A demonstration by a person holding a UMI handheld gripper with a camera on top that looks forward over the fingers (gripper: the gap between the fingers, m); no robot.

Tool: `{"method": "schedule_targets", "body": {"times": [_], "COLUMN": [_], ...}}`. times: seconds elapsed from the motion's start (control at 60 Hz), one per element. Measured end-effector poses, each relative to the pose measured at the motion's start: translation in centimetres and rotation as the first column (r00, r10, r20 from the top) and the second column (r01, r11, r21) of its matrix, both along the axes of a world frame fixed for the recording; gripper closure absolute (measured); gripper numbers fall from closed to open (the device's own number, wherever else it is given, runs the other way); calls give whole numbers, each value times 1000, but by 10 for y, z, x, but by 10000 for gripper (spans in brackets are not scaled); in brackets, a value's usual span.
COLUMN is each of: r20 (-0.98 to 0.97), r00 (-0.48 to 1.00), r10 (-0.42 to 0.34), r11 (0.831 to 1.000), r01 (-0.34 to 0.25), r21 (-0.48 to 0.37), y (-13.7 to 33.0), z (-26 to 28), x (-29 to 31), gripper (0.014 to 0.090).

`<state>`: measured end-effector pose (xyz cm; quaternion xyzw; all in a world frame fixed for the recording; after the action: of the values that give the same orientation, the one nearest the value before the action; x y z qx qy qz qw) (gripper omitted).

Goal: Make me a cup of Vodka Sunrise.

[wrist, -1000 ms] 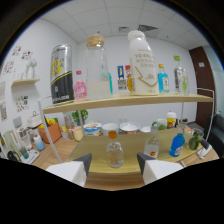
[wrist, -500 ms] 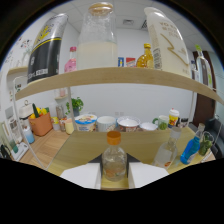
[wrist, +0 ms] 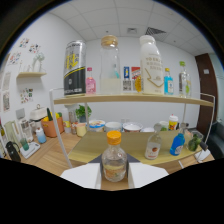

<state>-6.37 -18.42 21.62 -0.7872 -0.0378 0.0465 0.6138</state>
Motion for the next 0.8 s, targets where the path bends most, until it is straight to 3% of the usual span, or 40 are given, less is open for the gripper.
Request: {"method": "schedule_targets", "body": {"times": [0.283,0.55,0.8], "r20": [-78,-158,-68], "r00": [994,977,994], "r10": [-76,-141,-89], "r11": [991,984,991], "r01": [67,121,82], "r21": [-116,-128,-108], "y": [-37,-40,-34], "z": [-66,-73,-80], "x": [17,30,9], "gripper": [689,688,689]}}
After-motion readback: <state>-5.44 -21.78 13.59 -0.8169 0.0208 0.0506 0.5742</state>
